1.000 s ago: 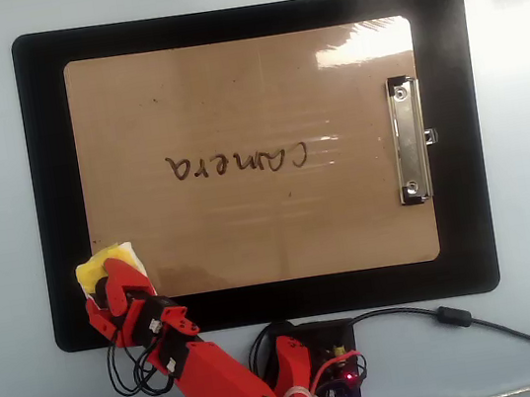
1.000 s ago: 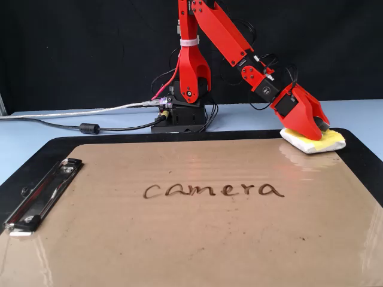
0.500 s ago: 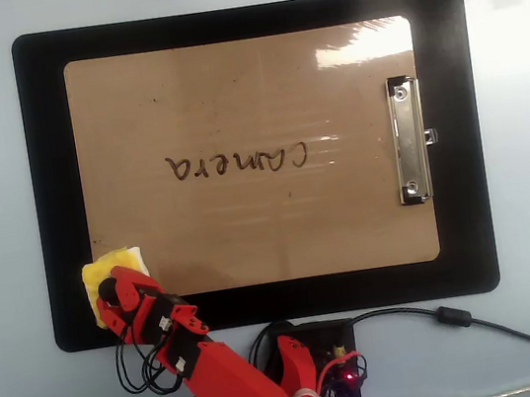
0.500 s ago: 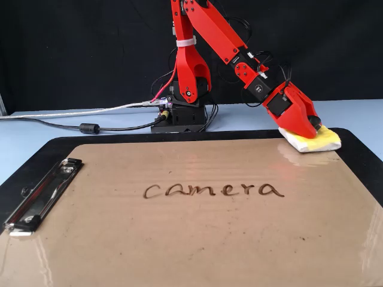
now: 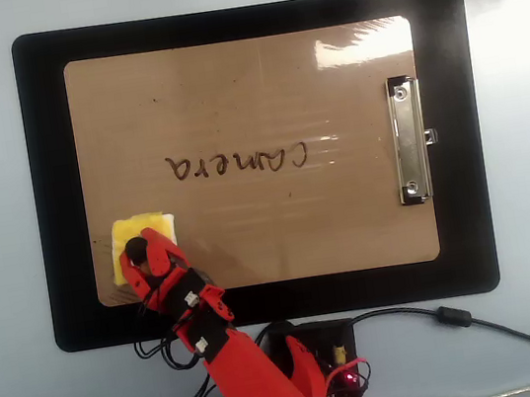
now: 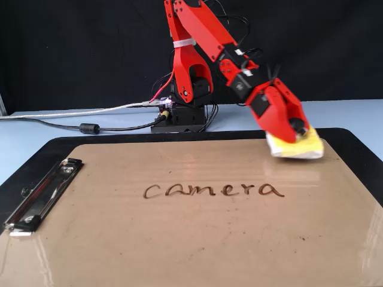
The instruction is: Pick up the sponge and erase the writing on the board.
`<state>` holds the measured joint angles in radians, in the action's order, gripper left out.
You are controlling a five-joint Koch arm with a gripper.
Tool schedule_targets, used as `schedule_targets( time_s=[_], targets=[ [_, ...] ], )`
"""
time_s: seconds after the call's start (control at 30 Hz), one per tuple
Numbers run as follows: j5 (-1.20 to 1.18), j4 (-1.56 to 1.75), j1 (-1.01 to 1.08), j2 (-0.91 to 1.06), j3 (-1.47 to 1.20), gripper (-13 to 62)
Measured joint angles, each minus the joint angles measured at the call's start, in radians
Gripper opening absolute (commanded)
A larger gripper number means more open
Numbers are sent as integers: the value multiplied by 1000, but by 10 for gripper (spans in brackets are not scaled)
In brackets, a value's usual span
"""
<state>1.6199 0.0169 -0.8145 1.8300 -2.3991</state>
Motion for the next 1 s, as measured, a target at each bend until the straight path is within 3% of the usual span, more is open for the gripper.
schedule_targets(
  time_s=[0.27, 0.47, 0.8, 1.0],
  targets=[
    [-407, 0, 557, 43, -3, -80],
    [-506, 2, 888, 61, -28, -80],
    [-492, 38, 954, 124, -238, -80],
    [-482, 117, 953, -224, 69, -80]
  ],
)
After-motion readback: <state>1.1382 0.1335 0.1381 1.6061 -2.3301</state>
